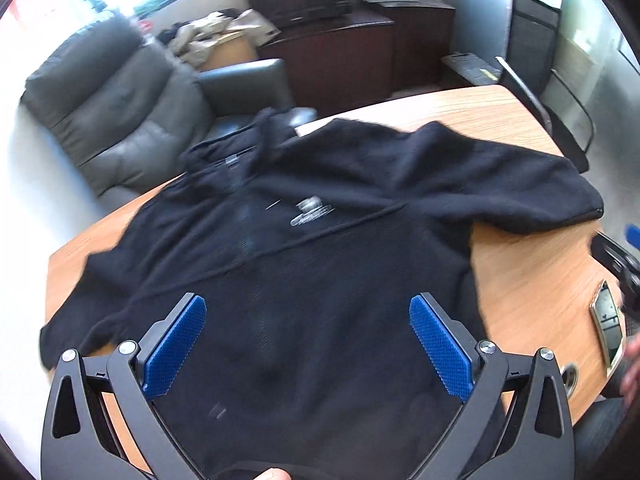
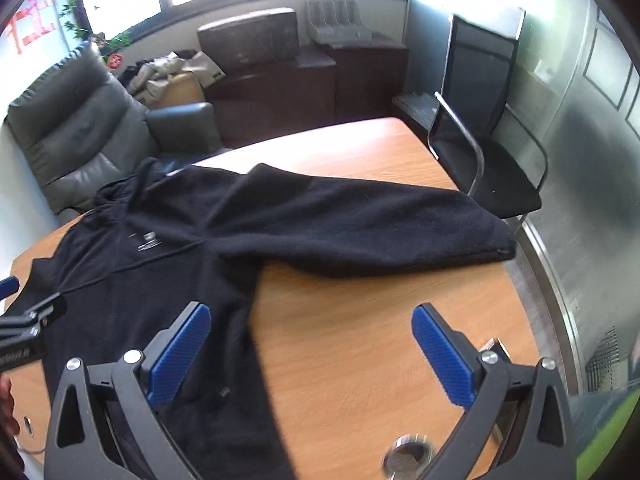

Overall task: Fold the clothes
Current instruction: 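Grasp the jacket sleeve with the right gripper and lift it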

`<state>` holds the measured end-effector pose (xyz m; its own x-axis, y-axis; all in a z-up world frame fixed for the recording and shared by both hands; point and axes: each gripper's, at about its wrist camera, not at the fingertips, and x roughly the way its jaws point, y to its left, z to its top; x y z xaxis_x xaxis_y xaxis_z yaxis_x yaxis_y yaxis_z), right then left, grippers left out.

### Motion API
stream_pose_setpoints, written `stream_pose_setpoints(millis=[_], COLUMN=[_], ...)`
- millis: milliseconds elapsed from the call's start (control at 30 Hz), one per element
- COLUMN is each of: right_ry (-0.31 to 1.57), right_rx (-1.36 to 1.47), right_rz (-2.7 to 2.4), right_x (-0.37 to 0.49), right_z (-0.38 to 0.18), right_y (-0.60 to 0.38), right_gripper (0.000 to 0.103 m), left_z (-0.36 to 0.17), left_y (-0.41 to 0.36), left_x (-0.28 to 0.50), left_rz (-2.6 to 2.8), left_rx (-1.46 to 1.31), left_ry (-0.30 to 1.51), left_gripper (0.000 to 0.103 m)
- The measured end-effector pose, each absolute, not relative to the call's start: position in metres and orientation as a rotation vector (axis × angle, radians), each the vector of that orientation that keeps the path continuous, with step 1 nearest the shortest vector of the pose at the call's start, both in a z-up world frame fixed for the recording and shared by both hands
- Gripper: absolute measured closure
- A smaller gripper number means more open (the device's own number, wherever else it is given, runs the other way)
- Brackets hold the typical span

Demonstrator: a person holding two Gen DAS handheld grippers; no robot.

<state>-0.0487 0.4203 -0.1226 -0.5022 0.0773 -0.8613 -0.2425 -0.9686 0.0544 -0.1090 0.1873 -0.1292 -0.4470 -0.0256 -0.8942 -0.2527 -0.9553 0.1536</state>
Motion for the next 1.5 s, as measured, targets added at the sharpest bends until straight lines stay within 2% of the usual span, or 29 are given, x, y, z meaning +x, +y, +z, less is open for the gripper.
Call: stream_pose_setpoints(millis=[233, 367, 433, 467, 633, 733, 800, 933, 1000, 1100, 1133, 1333, 1433, 1500], right_ry=[0.264, 0.177, 0.231, 0.285, 0.300, 0.291, 0.283, 0.258, 0.249, 0.253, 0.254, 0.248, 0.310, 0.429], right_rx=[-1.485, -1.631, -1.661, -1.620, -1.563, -1.614, -1.537, -1.512, -1.552, -1.497, -1.483, -1.448, -1.410, -1.424], right_rz=[2.486, 2.326, 2.280, 2.301, 2.317, 2.296, 2.369, 2.447, 2.421, 2.416, 2.411, 2.344, 2.348, 2.342], right_x=[-0.127, -0.141, -0.130, -0.118, -0.080, -0.073, -0.074, -0.085, -0.088, -0.069, -0.062, -0.039, -0.012, -0.002], right_z=[-0.194, -0.256, -0.278, -0.281, -0.277, -0.271, -0.254, -0.252, -0.263, -0.267, -0.267, -0.249, -0.241, -0.244], right_y=[0.492, 0.526, 0.539, 0.544, 0.542, 0.546, 0.549, 0.546, 0.547, 0.559, 0.565, 0.615, 0.642, 0.666], right_gripper=[0.000, 0.002, 0.000, 0.000, 0.000, 0.000, 0.002, 0.002, 0.003, 0.000, 0.000, 0.002, 0.002, 0.002], left_z=[-0.180, -0.210, -0.225, -0.233, -0.282, -0.283, -0.279, -0.252, -0.257, -0.284, -0.286, -0.276, -0.260, -0.273], left_y=[0.245, 0.275, 0.289, 0.297, 0.317, 0.313, 0.311, 0.301, 0.302, 0.316, 0.318, 0.312, 0.308, 0.310], left_x=[-0.183, -0.227, -0.249, -0.260, -0.300, -0.299, -0.296, -0.263, -0.243, -0.216, -0.207, -0.202, -0.182, -0.176], left_rz=[2.432, 2.379, 2.352, 2.339, 2.240, 2.243, 2.239, 2.187, 2.123, 2.091, 2.139, 2.158, 2.130, 2.126], left_rx=[-1.483, -1.447, -1.429, -1.420, -1.466, -1.375, -1.364, -1.242, -1.243, -1.246, -1.167, -1.199, -1.152, -1.179], left_ry=[0.396, 0.397, 0.397, 0.398, 0.380, 0.349, 0.360, 0.276, 0.272, 0.412, 0.446, 0.430, 0.375, 0.388], left_gripper=[0.000, 0.000, 0.000, 0.000, 0.000, 0.000, 0.000, 0.000, 0.000, 0.000, 0.000, 0.000, 0.000, 0.000])
